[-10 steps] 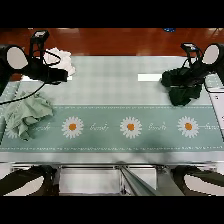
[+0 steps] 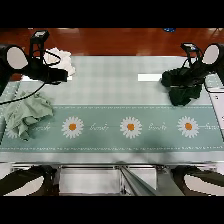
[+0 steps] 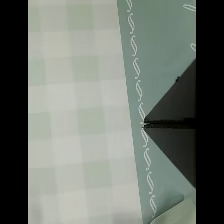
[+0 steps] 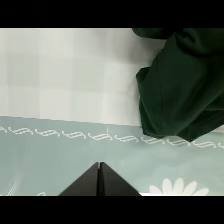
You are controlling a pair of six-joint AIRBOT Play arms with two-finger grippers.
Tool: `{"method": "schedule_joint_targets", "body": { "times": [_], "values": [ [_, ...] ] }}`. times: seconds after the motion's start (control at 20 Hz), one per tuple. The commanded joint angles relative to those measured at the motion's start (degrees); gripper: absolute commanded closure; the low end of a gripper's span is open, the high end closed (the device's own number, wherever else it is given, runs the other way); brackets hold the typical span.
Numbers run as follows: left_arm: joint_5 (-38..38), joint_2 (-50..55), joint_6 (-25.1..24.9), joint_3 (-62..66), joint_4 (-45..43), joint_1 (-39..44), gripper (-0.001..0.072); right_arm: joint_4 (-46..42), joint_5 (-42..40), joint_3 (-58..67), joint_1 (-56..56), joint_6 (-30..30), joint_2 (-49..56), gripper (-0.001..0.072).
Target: Fold the shirts.
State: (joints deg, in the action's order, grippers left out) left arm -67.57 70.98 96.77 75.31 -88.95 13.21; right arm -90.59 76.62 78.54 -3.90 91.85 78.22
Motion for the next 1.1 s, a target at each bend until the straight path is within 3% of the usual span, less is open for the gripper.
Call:
{"method": "schedule_joint_targets", "body": {
  "times": [0.0,0.2,0.65,0.7,0.75,0.8,0.85,0.9,1.0,1.05],
  "values": [
    [0.0,0.04,0.0,0.04,-0.02,0.02,0.0683,0.0,0.0,0.07,0.04,0.02,0.02,0.0691],
    [0.07,0.07,-0.02,0.04,0.0,0.02,0.0683,-0.02,-1.16,0.07,0.04,-0.02,0.02,0.0691],
    [3.65,6.21,0.0,0.02,-0.04,0.02,0.0675,0.22,-17.84,0.04,0.04,-0.59,0.09,0.069],
    [3.02,7.32,0.0,0.04,-0.13,0.0,0.0551,-0.17,-19.61,0.04,0.04,-0.61,0.09,0.0687],
    [2.78,8.2,0.02,0.04,-1.22,-0.09,0.0264,-1.51,-21.49,0.04,0.04,-0.61,0.09,0.0587],
    [2.03,8.7,0.22,0.09,-3.69,-0.09,0.0195,-3.52,-23.17,0.04,0.04,-0.24,0.09,0.0363],
    [0.74,8.66,0.2,0.11,-6.78,-0.11,0.0196,-6.86,-25.31,0.07,0.07,0.09,0.09,0.0291],
    [-1.27,8.39,0.22,0.22,-9.49,-0.28,0.0196,-12.52,-27.54,0.07,0.31,1.03,0.09,0.0292],
    [-3.54,6.51,0.52,-0.02,-8.96,-1.66,0.0197,-24.04,-29.66,0.07,3.1,9.88,0.46,0.0293],
    [-2.84,4.59,0.63,-1.14,-7.54,-2.27,0.0198,-24.26,-29.68,0.07,5.68,12.37,1.09,0.0293]
  ]
}}
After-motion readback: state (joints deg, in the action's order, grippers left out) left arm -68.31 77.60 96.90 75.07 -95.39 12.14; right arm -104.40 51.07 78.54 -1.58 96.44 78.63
